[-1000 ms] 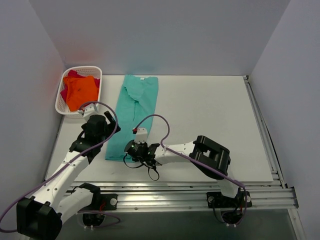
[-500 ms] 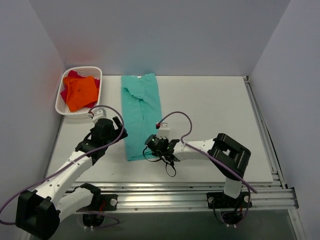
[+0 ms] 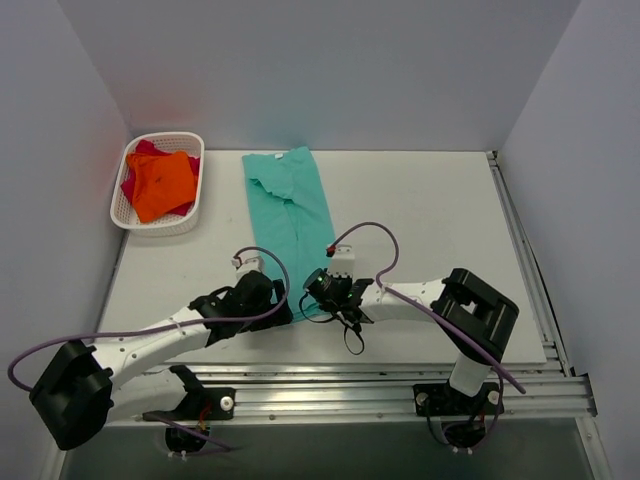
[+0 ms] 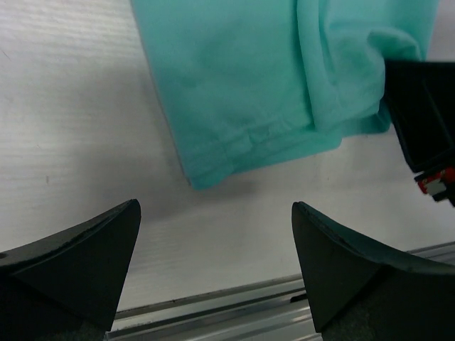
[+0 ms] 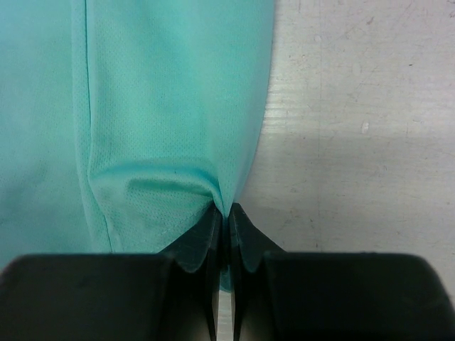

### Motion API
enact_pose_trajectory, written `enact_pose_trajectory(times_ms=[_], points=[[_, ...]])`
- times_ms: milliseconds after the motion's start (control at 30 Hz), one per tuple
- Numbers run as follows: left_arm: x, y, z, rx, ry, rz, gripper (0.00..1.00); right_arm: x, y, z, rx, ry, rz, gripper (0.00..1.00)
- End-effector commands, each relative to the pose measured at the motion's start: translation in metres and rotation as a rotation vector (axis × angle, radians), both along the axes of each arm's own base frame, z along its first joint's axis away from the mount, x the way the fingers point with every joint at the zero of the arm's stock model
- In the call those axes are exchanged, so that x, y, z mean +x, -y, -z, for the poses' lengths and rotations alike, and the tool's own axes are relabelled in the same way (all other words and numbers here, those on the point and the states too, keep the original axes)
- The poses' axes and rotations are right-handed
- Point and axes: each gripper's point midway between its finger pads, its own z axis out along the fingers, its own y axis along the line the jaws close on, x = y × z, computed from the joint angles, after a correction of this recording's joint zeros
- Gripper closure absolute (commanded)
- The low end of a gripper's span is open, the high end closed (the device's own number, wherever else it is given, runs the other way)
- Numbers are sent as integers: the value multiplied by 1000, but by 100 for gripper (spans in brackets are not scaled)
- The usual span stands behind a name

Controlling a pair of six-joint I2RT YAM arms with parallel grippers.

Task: Fold and stack the t-shirts
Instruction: Fold the tshirt

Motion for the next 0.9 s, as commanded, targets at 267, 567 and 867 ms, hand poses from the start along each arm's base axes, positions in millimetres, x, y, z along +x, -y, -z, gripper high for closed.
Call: enact_pose_trajectory(times_ms=[267, 567, 867], points=[[-11, 11, 16, 71, -20, -44, 2, 7, 7, 1, -1, 15, 10, 100], [14, 11, 46, 78, 37, -199, 0, 7, 12, 7, -20, 1, 11, 100], [25, 1, 27, 76, 105, -273, 13, 9, 16, 13, -29, -13, 17, 100]])
